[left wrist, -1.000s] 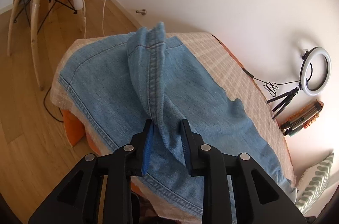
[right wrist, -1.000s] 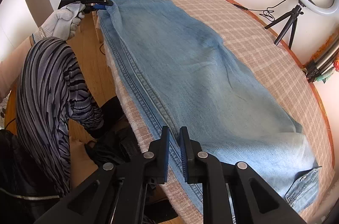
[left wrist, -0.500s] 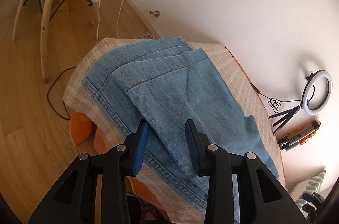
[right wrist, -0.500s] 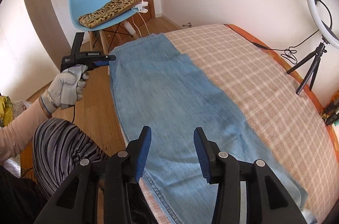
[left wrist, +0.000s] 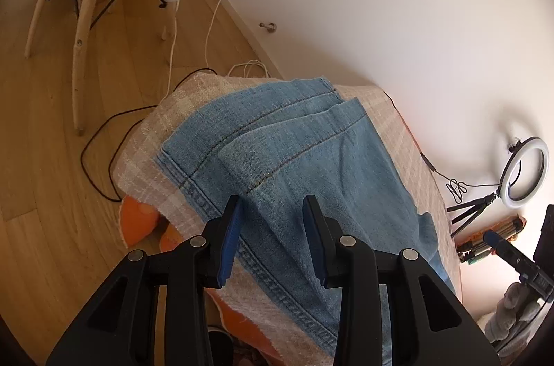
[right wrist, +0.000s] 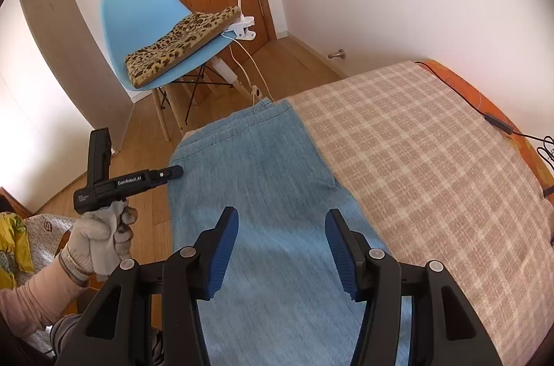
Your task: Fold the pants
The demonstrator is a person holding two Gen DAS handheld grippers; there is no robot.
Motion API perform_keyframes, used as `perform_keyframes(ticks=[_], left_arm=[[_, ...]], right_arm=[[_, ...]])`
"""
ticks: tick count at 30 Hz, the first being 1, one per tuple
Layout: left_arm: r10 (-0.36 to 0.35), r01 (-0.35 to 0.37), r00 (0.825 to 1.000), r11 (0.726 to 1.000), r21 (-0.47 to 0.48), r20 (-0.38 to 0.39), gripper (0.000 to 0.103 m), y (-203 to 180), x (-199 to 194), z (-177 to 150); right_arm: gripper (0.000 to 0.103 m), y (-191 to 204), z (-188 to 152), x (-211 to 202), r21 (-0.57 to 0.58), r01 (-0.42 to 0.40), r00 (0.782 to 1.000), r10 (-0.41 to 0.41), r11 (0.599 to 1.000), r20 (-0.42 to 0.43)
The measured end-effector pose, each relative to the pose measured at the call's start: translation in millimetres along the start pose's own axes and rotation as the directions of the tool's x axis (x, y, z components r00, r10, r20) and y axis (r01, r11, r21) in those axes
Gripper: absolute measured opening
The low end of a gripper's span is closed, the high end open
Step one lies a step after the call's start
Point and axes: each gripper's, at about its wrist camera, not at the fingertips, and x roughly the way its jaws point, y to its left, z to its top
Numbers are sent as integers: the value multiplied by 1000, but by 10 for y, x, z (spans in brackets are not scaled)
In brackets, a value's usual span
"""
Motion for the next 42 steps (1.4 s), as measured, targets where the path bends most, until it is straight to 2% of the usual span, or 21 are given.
perform_keyframes(ticks=[5,9,11,13,17,21,22,23,24,25,26,27,32,35,42], left_arm=[[-2,2,999,1000,-8,36,34,6,-33,4],[3,-4,996,1000,13,90,32,-11,-108,27],[-6,4,995,1000,22,100,23,-36,-119,34],[-22,18,995,999,35,100,21,-69,-111,40],[16,-23,995,997,72,96,21,-123,-53,38],[-13,11,996,1000,24,91,21,-33,15,72],[-11,10,995,1000,17,98,20,-20,19,77],[-9,8,994,1000,13,105,11,-14,19,81],[-10,9,994,1000,12,110,10,-10,19,83],[-13,11,994,1000,13,113,10,-10,21,81],[-15,14,993,1000,11,116,9,-8,19,75],[-19,18,993,1000,13,119,8,-7,16,70],[-43,46,990,999,-18,131,7,45,-44,59],[-63,69,988,997,-38,144,6,92,-117,70],[-48,53,979,998,-22,198,6,157,-250,110]], right_arm=[[55,-58,498,595,-1,-23,999,23,1000,-36],[55,-91,758,1033,15,-54,996,55,998,-66],[55,-114,839,1252,17,-53,995,54,998,-85],[55,-140,906,1438,19,-49,994,50,999,-101],[55,-188,1014,1746,39,-67,990,72,997,-124],[54,-203,1035,1933,45,-83,985,89,996,-147],[53,-208,1034,1971,47,-95,983,101,994,-154],[44,-208,1032,1992,47,-110,980,117,993,-160],[35,-204,1026,2002,45,-116,979,122,992,-166],[32,-193,1021,2006,34,-109,980,113,993,-164],[23,-177,1017,1999,21,-105,981,107,994,-160],[10,-164,1015,1981,10,-95,983,96,995,-154],[3,-61,1088,1742,-16,-99,992,97,995,-79],[2,116,1195,1676,-74,-72,996,67,995,-61],[2,467,1430,1808,-159,-27,999,21,987,-38]])
